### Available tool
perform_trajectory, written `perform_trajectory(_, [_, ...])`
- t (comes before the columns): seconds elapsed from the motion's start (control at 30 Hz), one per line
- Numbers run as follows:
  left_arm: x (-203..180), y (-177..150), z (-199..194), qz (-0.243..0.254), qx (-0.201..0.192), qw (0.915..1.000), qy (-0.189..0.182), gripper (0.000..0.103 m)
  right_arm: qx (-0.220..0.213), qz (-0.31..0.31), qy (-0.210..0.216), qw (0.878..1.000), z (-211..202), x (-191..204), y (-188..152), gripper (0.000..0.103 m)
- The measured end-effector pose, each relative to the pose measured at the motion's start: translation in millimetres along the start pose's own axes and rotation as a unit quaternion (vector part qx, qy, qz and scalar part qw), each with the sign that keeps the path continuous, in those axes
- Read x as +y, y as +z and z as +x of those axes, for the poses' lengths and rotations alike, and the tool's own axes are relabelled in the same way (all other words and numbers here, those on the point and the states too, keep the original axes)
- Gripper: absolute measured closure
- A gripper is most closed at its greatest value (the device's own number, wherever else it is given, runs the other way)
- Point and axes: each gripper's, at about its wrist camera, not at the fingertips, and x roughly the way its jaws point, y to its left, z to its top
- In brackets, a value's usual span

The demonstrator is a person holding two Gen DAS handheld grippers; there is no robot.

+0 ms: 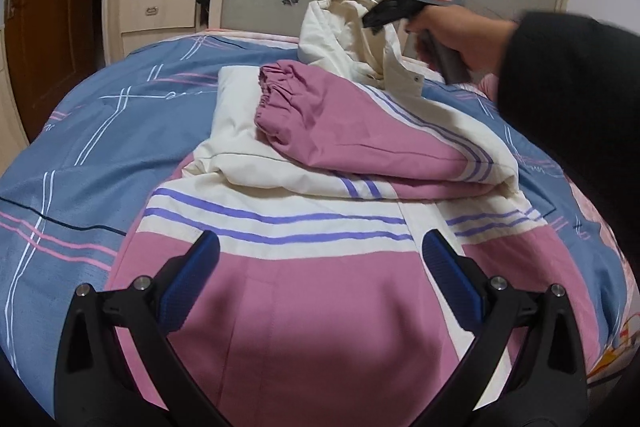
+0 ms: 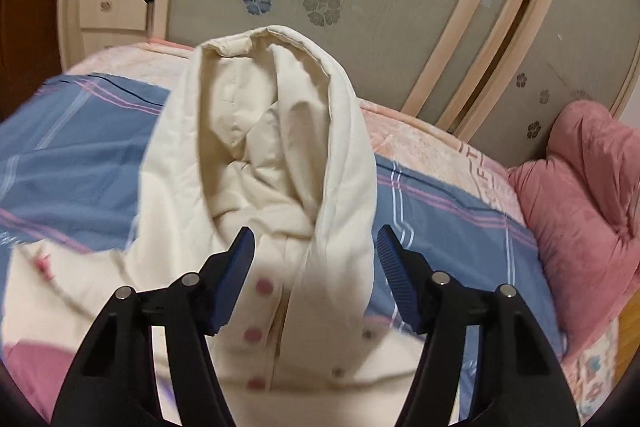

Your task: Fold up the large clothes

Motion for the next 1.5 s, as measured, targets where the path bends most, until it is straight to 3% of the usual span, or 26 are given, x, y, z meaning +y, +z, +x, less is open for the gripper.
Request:
perform_trajectory(0.13, [3,-1,3,-0.002,0.003,1.0,-0.001,0.002,0.024,0.0,-0.044,0.999,32,1,13,0.038])
perform_trajectory(0.23, [9,0,6,-0.013,0.004,0.9999,0.002,0.002,0.04,0.022,-0.034,0.998,49,-7,14,0.041])
perform_trajectory(0.3, [12,0,7,-0.019,0.006,0.9998,0.001,0.002,0.042,0.033,-0.025,0.998,52,-13,14,0.09])
perform_trajectory(0.37, [13,1,6,-0.021,0.006,0.9998,0.0,0.002,0.03,0.071,-0.015,0.997,44,-27,13,0.099])
perform_trajectory(0.6, [14,3,3,-0.026,0.002,0.9997,0.0,0.002,-0.017,0.125,0.03,0.992,6,-80,-14,0.101])
perform_trajectory(0.7, [11,3,-1,-0.028,0.001,0.9996,-0.005,0.002,-0.043,0.163,0.07,0.983,-21,-105,-41,0.101])
perform_trajectory(0.9, [1,-1,-6,-0.02,0.003,0.9997,-0.011,0.002,-0.074,0.228,0.122,0.963,-61,-140,-124,0.101])
perform_trajectory(1.03, [-3,-4,-10,-0.018,0.004,0.9997,-0.019,0.002,-0.042,0.28,0.14,0.949,-48,-157,-186,0.101])
perform_trajectory(1.17, [-5,-6,-12,-0.02,0.008,0.9993,-0.029,0.002,-0.026,0.272,0.169,0.947,-27,-143,-223,0.098])
perform_trajectory(1.23, [-6,-6,-13,-0.017,0.005,0.9995,-0.027,0.002,-0.051,0.271,0.178,0.945,-35,-137,-226,0.081])
perform_trajectory(1.3, [-6,-6,-15,-0.02,0.002,0.9994,-0.029,0.002,-0.06,0.282,0.188,0.939,-46,-138,-225,0.044])
perform_trajectory(1.47, [0,-4,-13,-0.038,0.006,0.9984,-0.042,0.002,-0.099,0.299,0.226,0.922,-85,-141,-225,0.037])
perform_trajectory(1.5, [2,-4,-12,-0.044,0.008,0.9979,-0.047,0.002,-0.106,0.315,0.244,0.911,-98,-141,-231,0.037])
